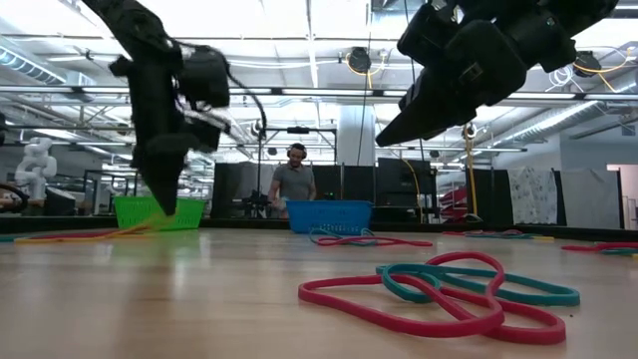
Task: Sort rubber bands into baskets
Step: Put the yellow rubber band into the blue bin
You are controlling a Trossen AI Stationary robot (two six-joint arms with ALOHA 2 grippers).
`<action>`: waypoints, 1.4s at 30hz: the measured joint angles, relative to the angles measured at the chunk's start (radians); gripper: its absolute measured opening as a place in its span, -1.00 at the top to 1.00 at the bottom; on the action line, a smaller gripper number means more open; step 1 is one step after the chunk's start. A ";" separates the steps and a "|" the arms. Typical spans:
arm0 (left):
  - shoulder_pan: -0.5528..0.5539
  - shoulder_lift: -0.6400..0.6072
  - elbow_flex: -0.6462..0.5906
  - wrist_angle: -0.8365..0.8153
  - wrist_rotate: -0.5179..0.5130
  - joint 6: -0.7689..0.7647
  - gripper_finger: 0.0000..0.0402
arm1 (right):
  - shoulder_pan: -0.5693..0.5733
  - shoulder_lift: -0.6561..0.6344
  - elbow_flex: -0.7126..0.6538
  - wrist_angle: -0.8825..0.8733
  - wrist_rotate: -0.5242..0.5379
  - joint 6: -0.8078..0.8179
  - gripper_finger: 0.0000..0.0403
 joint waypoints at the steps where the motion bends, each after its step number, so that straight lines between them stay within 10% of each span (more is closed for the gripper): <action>1: -0.001 -0.029 0.000 -0.018 0.000 -0.001 0.99 | 0.000 0.000 0.000 -0.001 0.000 0.000 1.00; 18: -0.042 -0.469 0.001 -0.075 0.095 -0.063 1.00 | 0.000 0.000 0.000 -0.005 0.000 0.001 1.00; 42: -0.093 -0.703 0.097 -0.117 0.245 -0.072 1.00 | 0.000 0.000 0.000 0.000 0.000 0.061 1.00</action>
